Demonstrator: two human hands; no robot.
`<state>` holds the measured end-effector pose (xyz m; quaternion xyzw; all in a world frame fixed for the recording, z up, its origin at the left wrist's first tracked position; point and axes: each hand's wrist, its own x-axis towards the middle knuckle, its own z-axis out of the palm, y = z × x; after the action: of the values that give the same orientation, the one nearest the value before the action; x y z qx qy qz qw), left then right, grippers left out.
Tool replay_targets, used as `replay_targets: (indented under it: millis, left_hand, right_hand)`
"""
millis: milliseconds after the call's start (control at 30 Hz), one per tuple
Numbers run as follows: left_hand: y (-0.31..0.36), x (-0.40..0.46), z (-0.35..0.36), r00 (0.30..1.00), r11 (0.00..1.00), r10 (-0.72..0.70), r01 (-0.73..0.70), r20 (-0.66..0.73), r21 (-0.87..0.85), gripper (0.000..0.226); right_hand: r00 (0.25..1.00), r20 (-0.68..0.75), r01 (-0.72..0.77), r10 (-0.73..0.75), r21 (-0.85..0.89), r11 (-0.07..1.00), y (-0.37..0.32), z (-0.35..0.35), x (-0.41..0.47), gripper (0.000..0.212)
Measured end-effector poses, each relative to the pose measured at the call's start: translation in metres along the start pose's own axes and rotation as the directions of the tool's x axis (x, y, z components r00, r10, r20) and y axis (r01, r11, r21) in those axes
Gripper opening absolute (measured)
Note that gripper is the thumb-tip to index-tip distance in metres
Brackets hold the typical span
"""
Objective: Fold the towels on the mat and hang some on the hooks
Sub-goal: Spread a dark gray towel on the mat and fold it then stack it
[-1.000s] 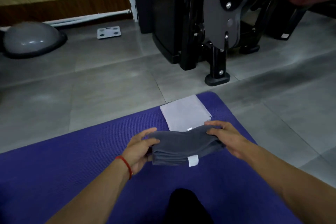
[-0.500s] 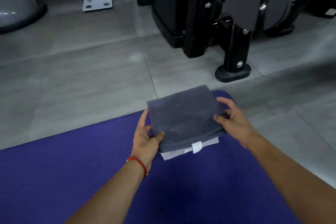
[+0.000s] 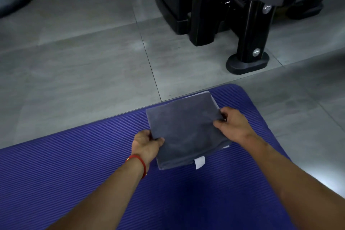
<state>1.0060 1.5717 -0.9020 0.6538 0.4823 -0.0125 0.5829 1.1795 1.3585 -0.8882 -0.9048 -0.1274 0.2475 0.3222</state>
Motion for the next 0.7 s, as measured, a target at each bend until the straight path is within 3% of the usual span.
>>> replay_targets:
  millis: [167, 267, 333, 400, 533, 700]
  left_hand:
    - [0.007, -0.001, 0.006, 0.988, 0.991, 0.120, -0.125, -0.093, -0.047, 0.017]
    - [0.000, 0.007, 0.010, 0.988, 0.994, 0.107, -0.103, -0.113, 0.047, 0.022]
    - [-0.008, 0.012, 0.011, 0.996, 0.996, 0.013, -0.005, -0.094, 0.085, 0.032]
    - [-0.011, 0.016, 0.009, 0.995, 0.995, -0.091, 0.092, -0.036, 0.041, 0.040]
    - [-0.006, 0.019, 0.008, 0.982, 0.983, -0.136, 0.150, 0.128, -0.103, 0.023]
    - [0.005, 0.017, 0.006, 0.986, 0.977, -0.137, 0.151, 0.100, -0.154, 0.017]
  right_hand:
    - [0.978, -0.179, 0.106, -0.106, -0.009, 0.994, -0.008, -0.009, 0.006, 0.012]
    - [0.999, -0.046, -0.010, 0.008, -0.041, 0.999, 0.003, -0.005, 0.017, 0.022]
    - [0.994, 0.071, -0.072, 0.082, -0.134, 0.988, 0.012, 0.002, 0.021, 0.041]
    - [0.988, 0.097, -0.097, 0.116, -0.180, 0.979, 0.016, 0.007, 0.022, 0.047]
    - [0.982, 0.100, -0.143, 0.157, -0.133, 0.981, 0.010, 0.012, 0.023, 0.042]
    - [0.978, 0.123, -0.169, 0.171, -0.025, 0.985, -0.005, 0.009, 0.023, 0.022]
